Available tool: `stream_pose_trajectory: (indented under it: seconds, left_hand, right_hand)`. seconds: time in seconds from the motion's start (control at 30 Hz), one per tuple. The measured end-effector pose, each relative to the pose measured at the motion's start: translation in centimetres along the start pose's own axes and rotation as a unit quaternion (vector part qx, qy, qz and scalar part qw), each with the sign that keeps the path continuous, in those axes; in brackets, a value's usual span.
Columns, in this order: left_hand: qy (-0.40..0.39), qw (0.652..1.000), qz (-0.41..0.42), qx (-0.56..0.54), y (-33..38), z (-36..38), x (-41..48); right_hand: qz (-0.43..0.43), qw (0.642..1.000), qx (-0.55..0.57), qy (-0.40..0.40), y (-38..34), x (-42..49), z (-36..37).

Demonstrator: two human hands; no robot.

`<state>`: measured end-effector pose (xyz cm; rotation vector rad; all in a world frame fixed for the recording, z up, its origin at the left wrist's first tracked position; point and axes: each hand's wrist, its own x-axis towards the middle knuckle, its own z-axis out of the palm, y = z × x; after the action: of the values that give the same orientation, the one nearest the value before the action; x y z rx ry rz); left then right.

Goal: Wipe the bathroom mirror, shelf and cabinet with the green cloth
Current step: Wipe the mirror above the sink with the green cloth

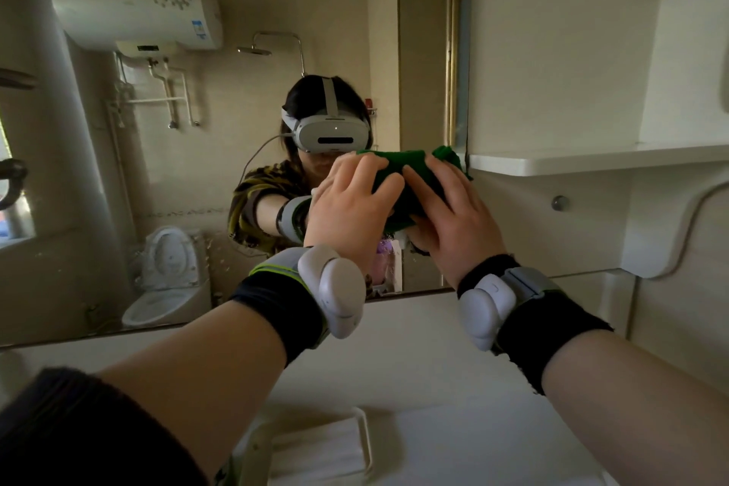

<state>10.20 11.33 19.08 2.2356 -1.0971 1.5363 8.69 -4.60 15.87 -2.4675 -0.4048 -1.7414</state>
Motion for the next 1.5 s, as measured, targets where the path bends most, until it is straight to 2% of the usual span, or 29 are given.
stream_pose_trajectory:
  seconds: [0.43,0.6,1.03,1.27,1.5]
  left_hand:
    - [-0.02,0.999,0.003,-0.024,0.6,0.2,1.2]
    - [-0.006,0.999,0.033,-0.033,0.3,0.4,1.2]
    - [-0.012,0.996,0.086,-0.013,-0.3,0.4,-0.7]
    - [-0.043,0.997,0.063,0.01,-2.3,-0.7,-2.7]
    - [-0.024,0.998,0.035,0.051,-3.8,-2.0,-2.6]
  right_hand:
    - [0.039,0.999,0.021,0.028,0.5,-0.3,0.0]
    - [0.07,0.995,0.045,0.05,-0.3,-0.7,0.5]
    - [0.123,0.989,0.068,0.039,-2.2,-2.9,1.2]
    - [0.085,0.994,0.062,-0.004,-4.0,-2.6,1.5]
    - [0.039,0.998,0.039,-0.037,-4.4,-0.5,0.9]
